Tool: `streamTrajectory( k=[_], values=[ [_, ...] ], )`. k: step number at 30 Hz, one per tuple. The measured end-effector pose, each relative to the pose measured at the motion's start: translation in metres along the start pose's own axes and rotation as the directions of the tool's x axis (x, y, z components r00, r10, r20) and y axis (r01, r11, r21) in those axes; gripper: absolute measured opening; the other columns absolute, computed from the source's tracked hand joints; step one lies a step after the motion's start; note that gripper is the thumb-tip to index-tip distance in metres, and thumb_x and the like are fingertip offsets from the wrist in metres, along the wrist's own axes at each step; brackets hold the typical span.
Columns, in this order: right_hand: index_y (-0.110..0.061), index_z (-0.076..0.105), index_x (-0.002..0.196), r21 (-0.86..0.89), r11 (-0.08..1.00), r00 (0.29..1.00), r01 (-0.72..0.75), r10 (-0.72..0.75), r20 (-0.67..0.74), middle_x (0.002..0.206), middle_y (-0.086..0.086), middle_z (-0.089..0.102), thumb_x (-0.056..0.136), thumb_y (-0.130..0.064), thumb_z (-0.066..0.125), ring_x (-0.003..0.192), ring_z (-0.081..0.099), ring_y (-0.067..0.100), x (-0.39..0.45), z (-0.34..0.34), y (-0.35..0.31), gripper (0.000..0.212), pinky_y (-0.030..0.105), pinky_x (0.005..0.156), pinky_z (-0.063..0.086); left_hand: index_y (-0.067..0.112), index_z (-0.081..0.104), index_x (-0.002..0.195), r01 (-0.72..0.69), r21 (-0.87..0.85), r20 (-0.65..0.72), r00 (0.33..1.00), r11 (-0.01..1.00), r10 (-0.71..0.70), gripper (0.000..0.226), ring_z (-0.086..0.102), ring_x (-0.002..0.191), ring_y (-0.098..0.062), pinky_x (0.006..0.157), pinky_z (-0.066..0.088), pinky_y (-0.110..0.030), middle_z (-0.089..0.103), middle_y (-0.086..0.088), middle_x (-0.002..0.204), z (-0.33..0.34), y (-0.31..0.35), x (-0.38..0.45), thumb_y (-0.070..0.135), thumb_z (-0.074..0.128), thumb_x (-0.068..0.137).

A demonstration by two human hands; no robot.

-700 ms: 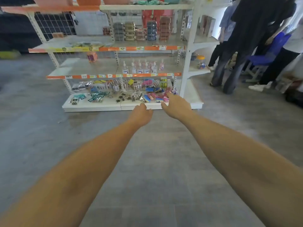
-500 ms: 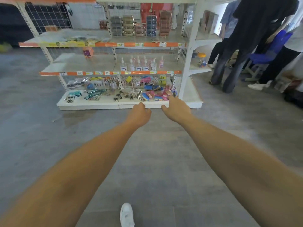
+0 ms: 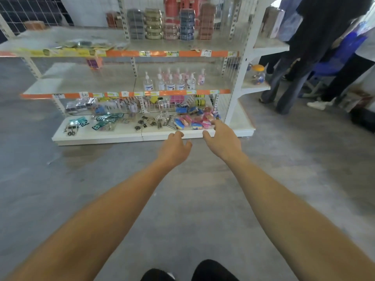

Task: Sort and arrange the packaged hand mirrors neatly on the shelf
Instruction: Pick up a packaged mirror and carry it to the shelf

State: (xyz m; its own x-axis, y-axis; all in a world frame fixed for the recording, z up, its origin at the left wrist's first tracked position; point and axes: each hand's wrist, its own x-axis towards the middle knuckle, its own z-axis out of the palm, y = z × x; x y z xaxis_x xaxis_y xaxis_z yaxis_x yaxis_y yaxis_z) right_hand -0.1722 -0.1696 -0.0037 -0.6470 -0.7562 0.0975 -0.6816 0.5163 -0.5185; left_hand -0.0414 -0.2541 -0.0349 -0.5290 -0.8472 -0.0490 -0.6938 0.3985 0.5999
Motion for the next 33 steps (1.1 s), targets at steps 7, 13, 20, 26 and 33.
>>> streamTrajectory(
  k=[7, 13, 20, 26, 33],
  values=[
    [-0.025, 0.046, 0.136, 0.046, 0.997, 0.998, -0.063, 0.062, 0.017, 0.135, -0.001, 0.053, 0.092, -0.043, 0.053, 0.12, 0.052, 0.024, 0.077, 0.037, 0.006, 0.048, 0.041, 0.093, 0.045, 0.015, 0.043, 0.136, -0.069, -0.017, 0.037, 0.997, 0.997, 0.07, 0.049, 0.047, 0.123, -0.025, 0.1, 0.042, -0.043, 0.045, -0.006, 0.138, 0.007, -0.01, 0.089, 0.04, 0.049, 0.095],
    [-0.02, 0.05, 0.134, 0.063, 0.998, 0.999, 0.02, -0.022, 0.03, 0.131, 0.002, 0.058, 0.092, -0.044, 0.055, 0.119, 0.054, 0.025, 0.181, 0.055, 0.034, 0.049, 0.041, 0.094, 0.047, 0.017, 0.045, 0.132, -0.1, 0.081, -0.025, 0.994, 0.992, 0.102, 0.045, 0.051, 0.118, -0.025, 0.092, 0.046, -0.043, 0.048, -0.004, 0.134, 0.023, -0.001, 0.182, 0.043, 0.047, 0.095],
    [-0.024, 0.052, 0.131, 0.21, 0.975, 0.997, 0.073, -0.072, -0.015, 0.128, -0.004, 0.06, 0.091, -0.046, 0.057, 0.116, 0.055, 0.018, 0.315, 0.042, 0.051, 0.046, 0.034, 0.09, 0.044, 0.018, 0.049, 0.13, -0.078, 0.081, -0.128, 0.988, 0.994, 0.088, 0.042, 0.051, 0.116, -0.018, 0.092, 0.043, -0.035, 0.054, 0.001, 0.128, 0.02, 0.04, 0.294, 0.042, 0.048, 0.095],
    [-0.03, 0.056, 0.117, 0.202, 0.972, 0.992, 0.119, -0.125, 0.015, 0.108, -0.008, 0.063, 0.085, -0.047, 0.058, 0.099, 0.059, 0.016, 0.411, 0.045, 0.057, 0.037, 0.033, 0.078, 0.046, 0.017, 0.051, 0.126, -0.015, 0.096, -0.152, 0.988, 0.995, 0.03, 0.042, 0.054, 0.113, -0.02, 0.088, 0.046, -0.036, 0.055, 0.0, 0.125, 0.022, 0.054, 0.383, 0.043, 0.049, 0.094],
    [-0.029, 0.052, 0.126, 0.095, 0.982, 0.983, 0.165, -0.172, 0.062, 0.119, -0.005, 0.06, 0.084, -0.047, 0.058, 0.102, 0.058, 0.022, 0.514, 0.078, 0.049, 0.046, 0.043, 0.082, 0.053, 0.015, 0.045, 0.132, -0.015, 0.168, -0.089, 0.996, 0.986, 0.03, 0.047, 0.049, 0.119, -0.027, 0.093, 0.043, -0.041, 0.05, -0.006, 0.133, 0.033, 0.056, 0.499, 0.043, 0.048, 0.095]
  ],
)
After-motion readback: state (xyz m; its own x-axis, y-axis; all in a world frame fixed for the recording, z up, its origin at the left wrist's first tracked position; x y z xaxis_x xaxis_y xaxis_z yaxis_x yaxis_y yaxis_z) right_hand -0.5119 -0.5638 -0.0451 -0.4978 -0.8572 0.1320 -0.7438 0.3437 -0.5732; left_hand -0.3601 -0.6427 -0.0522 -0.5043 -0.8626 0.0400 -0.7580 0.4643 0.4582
